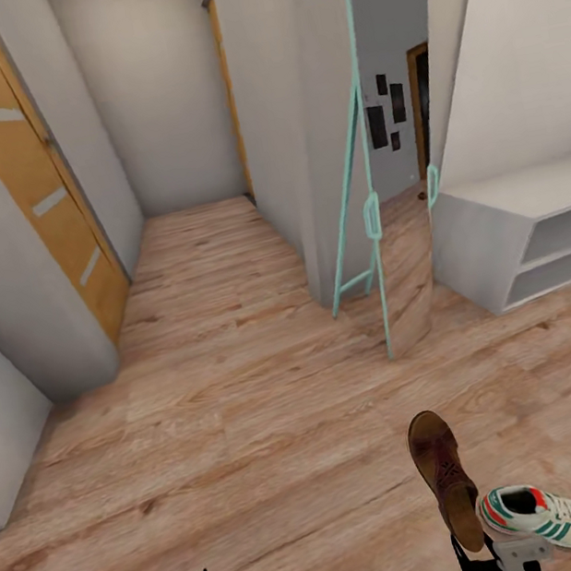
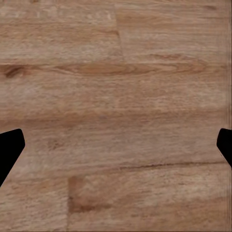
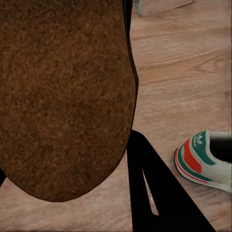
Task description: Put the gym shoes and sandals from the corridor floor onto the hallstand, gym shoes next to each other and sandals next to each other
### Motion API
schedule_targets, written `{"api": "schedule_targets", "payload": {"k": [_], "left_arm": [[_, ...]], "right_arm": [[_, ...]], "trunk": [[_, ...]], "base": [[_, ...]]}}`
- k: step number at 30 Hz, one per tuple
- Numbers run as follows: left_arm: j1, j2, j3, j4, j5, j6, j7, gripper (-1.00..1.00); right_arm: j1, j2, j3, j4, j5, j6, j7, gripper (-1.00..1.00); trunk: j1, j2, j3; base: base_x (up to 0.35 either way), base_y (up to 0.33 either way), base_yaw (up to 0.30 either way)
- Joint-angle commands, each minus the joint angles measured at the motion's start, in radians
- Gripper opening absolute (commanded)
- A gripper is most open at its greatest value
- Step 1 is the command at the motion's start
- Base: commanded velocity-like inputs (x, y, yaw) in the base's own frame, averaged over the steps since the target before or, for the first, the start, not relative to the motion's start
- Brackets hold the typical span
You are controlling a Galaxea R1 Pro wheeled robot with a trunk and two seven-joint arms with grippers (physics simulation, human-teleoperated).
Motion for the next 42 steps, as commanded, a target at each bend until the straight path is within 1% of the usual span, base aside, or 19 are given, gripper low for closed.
{"api": "schedule_targets", "payload": {"k": [1,22,28,36,42], "left_arm": [[0.0,0.0,0.004,0.001,0.005,-0.001,-0.009,1.0],[-0.001,0.0,0.004,0.001,0.006,-0.003,-0.01,1.0],[0.0,0.0,0.004,0.001,0.006,-0.002,-0.009,1.0],[-0.001,0.0,0.004,0.001,0.005,-0.003,-0.009,1.0],[-0.001,0.0,0.004,0.001,0.005,-0.002,-0.009,1.0]], "right_arm": [[-0.001,0.0,0.0,0.001,-0.003,-0.002,0.001,-1.0],[-0.001,0.0,0.0,0.001,-0.004,-0.002,0.001,-1.0],[-0.001,0.0,-0.001,0.001,-0.004,-0.002,0.001,-1.0],[-0.001,0.0,0.0,0.001,-0.004,-0.002,0.001,-1.0],[-0.001,0.0,0.0,0.001,-0.004,-0.002,0.001,-1.0]], "trunk": [[0.0,0.0,-0.001],[0.0,0.0,-0.001],[0.0,0.0,-0.001],[0.0,0.0,-0.001],[0.0,0.0,-0.001]], "base": [[0.0,0.0,-0.3],[0.009,0.007,-0.3],[0.229,0.171,-0.3],[0.322,0.064,-0.3],[0.308,0.177,-0.3]]}}
